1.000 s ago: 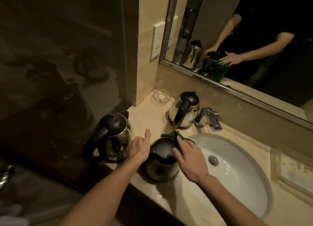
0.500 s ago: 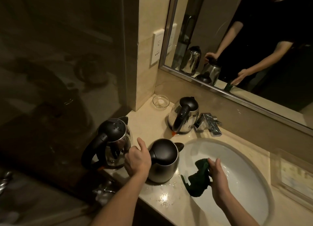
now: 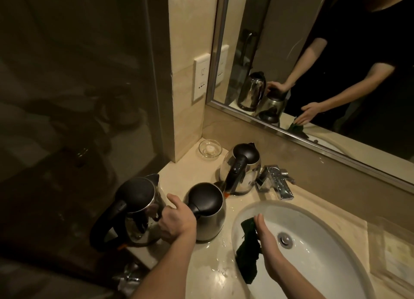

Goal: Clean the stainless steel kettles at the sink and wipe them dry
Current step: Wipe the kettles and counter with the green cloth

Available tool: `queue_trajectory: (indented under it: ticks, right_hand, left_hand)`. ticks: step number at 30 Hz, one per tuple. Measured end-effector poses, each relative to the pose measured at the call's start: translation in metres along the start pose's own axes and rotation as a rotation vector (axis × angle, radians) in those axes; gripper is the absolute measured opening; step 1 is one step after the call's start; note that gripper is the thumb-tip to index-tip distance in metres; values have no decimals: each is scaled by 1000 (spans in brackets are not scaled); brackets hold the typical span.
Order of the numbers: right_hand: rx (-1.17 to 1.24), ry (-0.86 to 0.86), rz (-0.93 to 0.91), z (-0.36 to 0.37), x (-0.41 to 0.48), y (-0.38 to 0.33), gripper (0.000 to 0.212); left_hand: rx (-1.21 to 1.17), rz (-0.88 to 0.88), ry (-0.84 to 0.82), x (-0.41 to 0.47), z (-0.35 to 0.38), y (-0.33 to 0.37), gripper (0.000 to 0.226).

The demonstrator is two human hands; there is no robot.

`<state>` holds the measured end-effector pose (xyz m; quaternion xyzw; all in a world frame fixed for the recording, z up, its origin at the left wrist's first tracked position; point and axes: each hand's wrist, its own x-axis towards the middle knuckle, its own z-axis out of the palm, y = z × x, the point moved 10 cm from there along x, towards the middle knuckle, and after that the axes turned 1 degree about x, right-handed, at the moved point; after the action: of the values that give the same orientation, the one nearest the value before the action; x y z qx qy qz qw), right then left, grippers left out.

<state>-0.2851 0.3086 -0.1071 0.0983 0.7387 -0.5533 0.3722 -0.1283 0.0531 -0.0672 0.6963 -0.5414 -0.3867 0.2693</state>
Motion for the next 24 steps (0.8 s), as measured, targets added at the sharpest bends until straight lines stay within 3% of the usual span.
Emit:
queue_trajectory:
  ticks: [11, 14, 15, 18, 24]
  right_hand:
    - [97, -237, 111, 30, 10, 2, 66]
    - [78, -235, 32, 34, 10, 3, 38]
    - [11, -207, 10, 33, 10, 5, 28]
    - [-266, -249, -31, 38, 7, 15, 50]
    - [-863, -366, -150, 71, 0, 15, 55]
  left_hand:
    - [28, -54, 20, 22, 37, 29, 80]
    - [30, -72, 18, 28, 48, 37, 79]
    - [29, -77, 19, 30, 51, 39, 78]
    - [47, -92, 25, 36, 60, 44, 76]
    - [157, -29, -22, 40, 68, 56, 73]
